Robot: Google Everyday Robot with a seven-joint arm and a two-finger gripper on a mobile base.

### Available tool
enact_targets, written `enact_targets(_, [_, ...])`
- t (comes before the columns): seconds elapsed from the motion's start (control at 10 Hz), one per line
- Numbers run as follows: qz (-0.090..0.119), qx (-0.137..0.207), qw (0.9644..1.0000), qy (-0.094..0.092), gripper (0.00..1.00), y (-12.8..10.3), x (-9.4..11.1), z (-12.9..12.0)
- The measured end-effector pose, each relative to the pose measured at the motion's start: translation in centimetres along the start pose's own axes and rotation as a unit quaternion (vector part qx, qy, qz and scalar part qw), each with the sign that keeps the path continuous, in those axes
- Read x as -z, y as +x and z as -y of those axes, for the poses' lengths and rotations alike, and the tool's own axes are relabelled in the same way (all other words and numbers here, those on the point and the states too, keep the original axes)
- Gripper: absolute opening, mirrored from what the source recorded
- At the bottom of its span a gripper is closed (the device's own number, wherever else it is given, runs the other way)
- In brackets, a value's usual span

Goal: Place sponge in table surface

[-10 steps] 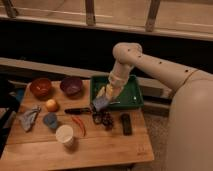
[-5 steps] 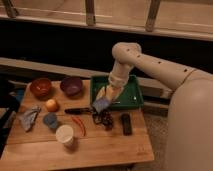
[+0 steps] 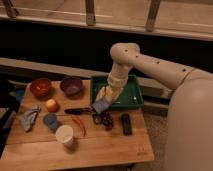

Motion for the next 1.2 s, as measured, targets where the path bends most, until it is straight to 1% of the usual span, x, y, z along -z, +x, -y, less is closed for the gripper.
enact_targets(0.1, [0.001,0.002,1.0,0.004,0.0,0.7,-0.1,-0.8])
enact_targets(0.3, [0.005,0.002,0.9999,0.011,0.0,3.0,0.0,-2.4])
enact_targets(0.5, [0.006,0.009,0.9999,0.01,0.0,4.0,0.0,-3.6])
enact_targets(0.7, [-0.005,0.018,0.9998,0.003,0.0,5.3,-1.1,-5.0])
enact_targets(0.9, [-0.025,0.031,0.9991,-0.011,0.0,5.7,-3.2,-6.2])
enact_targets(1.0, [-0.04,0.042,0.9981,-0.02,0.0,5.8,-4.5,-6.8])
enact_targets(1.2, [-0.062,0.061,0.9956,-0.037,0.0,5.7,-6.3,-8.0])
